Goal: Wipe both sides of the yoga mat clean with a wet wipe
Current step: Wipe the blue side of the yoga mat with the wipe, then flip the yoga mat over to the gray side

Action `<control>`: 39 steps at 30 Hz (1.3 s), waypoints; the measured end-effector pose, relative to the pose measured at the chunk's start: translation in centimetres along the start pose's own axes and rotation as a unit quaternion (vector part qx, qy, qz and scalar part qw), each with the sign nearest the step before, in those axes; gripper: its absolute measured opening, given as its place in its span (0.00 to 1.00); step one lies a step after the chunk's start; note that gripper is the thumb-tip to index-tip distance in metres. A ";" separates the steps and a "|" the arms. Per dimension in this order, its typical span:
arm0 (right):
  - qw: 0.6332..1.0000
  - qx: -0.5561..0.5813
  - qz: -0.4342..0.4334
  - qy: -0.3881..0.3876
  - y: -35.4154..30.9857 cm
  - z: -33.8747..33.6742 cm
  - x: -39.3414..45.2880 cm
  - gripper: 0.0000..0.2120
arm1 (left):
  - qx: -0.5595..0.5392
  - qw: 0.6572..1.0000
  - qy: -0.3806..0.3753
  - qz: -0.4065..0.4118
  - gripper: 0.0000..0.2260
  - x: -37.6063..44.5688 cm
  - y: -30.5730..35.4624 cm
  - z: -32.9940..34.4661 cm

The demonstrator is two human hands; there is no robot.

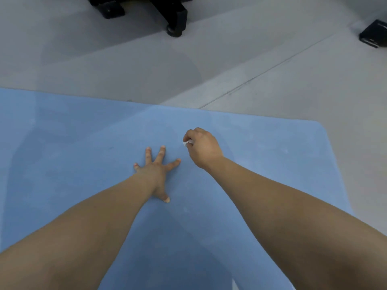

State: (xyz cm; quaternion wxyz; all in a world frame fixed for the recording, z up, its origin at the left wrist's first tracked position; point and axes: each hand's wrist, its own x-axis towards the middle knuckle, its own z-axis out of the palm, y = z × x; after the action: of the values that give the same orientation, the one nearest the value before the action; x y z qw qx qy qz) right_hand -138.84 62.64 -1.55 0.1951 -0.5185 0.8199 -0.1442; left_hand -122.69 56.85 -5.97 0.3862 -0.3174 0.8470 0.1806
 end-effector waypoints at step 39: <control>0.930 -0.247 -0.222 -0.157 -21.2 0.3 -15.2 0.17 | -0.161 0.965 0.190 -0.087 0.03 -28.5 -14.9 1.3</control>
State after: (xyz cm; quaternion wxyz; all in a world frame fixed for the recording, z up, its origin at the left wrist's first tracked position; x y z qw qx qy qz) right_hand -116.03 67.47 10.11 0.1504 -0.7349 0.6526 0.1066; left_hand -97.65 58.03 14.21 0.1762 -0.4763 0.8339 0.2162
